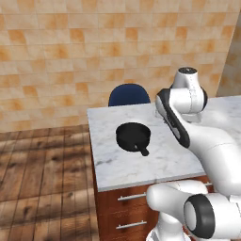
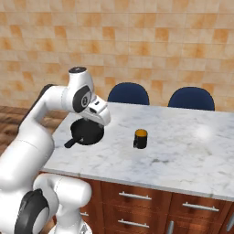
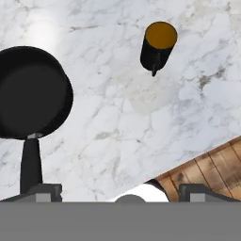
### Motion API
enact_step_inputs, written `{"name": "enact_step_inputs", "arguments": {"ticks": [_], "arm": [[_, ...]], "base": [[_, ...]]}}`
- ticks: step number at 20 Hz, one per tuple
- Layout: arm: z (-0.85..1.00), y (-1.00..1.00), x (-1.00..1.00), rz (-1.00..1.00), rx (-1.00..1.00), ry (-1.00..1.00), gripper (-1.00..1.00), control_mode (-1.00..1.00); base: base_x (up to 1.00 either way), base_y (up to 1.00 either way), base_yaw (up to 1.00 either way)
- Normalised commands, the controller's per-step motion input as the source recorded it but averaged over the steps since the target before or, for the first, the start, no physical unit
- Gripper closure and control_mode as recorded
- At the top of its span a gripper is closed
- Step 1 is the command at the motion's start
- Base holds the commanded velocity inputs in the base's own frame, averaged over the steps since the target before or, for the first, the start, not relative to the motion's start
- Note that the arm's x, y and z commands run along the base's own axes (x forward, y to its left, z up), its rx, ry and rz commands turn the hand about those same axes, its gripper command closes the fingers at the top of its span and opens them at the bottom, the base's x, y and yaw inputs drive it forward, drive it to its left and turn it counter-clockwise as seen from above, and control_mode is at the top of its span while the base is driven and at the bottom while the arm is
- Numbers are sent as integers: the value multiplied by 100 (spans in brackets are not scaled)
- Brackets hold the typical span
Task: Pick the mug and saucepan and place them in the sink. Then turn on the water.
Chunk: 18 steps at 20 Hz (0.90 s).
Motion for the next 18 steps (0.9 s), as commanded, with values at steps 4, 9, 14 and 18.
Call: {"name": "enact_step_inputs", "arguments": {"ticks": [4,9,14,18], "arm": [[-29,-70,0,-14,-1,1,-100,-100],[-22,-44,5,-1,0,1,-100,-100],[-24,-35,26,-1,0,1,-100,-100],[-23,-28,32,-1,0,1,-100,-100]], "base": [[0,0,0],[0,0,0],[0,0,0],[0,0,0]]}}
